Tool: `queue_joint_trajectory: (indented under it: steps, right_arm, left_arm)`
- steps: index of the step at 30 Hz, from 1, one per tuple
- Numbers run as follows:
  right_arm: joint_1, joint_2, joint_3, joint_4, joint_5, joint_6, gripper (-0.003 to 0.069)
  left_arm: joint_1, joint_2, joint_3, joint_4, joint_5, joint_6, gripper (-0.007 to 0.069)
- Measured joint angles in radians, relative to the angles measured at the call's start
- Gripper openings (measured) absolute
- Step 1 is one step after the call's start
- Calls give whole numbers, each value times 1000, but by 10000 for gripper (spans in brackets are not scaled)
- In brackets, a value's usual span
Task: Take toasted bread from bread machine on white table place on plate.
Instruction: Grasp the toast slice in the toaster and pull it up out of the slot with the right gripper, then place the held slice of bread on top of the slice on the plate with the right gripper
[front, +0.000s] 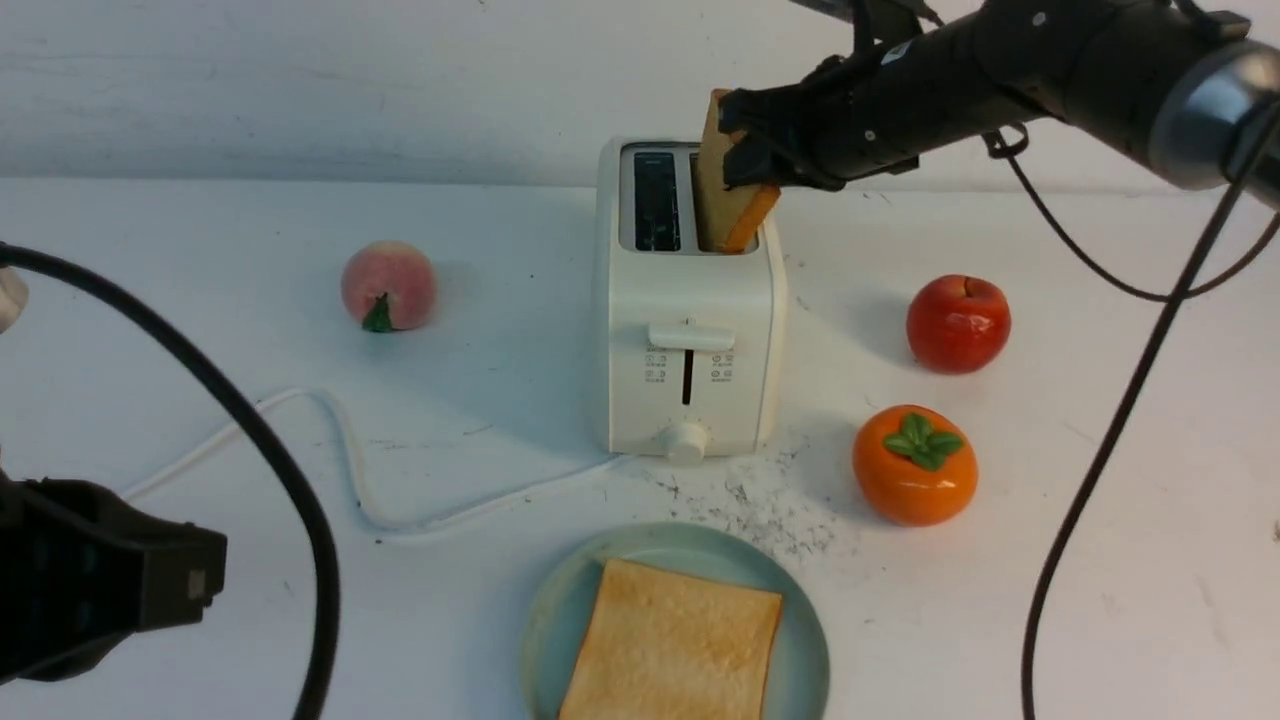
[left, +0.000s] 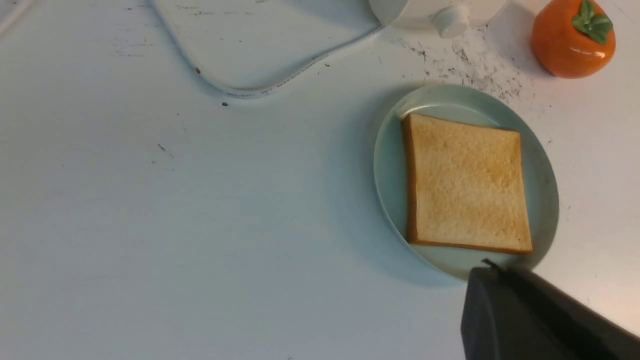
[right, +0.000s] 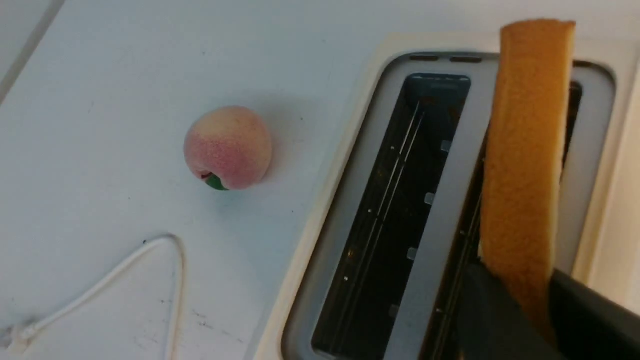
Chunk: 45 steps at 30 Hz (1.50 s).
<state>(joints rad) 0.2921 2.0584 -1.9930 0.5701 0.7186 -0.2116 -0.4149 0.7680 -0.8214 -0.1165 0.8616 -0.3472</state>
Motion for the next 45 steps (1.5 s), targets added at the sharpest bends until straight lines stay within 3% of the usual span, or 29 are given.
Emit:
queue_joint_trajectory:
  steps: [13, 18, 20, 22, 25, 28, 29, 30, 39, 45]
  right_arm:
    - [-22, -524, 72, -119, 263, 0, 83]
    - [-22, -776, 381, -117, 218, 2, 83]
    - [-22, -905, 644, -78, 123, 35, 83]
    - [-22, -952, 757, -45, 73, 46, 83]
    - [-22, -1006, 1020, 118, -41, 36, 83]
    - [-22, -995, 1123, 248, -83, -16, 83]
    - [-20, -975, 1182, 371, -102, -98, 83]
    - [-18, -968, 1187, 386, -104, -109, 83]
    - [120, -727, 1218, 1002, -193, -655, 83]
    - [159, -592, 1218, 1131, -260, -827, 83]
  left_arm:
    - [0, 0, 0, 7, 5, 23, -14]
    - [0, 0, 0, 7, 4, 26, -14]
    - [0, 0, 0, 7, 2, 26, -14]
    - [0, 0, 0, 6, 2, 28, -14]
    - [0, 0, 0, -13, 0, 52, -14]
    - [0, 0, 0, -28, 0, 69, -14]
    - [0, 0, 0, -37, 0, 80, -14]
    - [0, 0, 0, -40, 0, 83, -14]
    - [0, 0, 0, -69, -4, 98, -14]
    - [0, 0, 0, -69, -4, 98, -14]
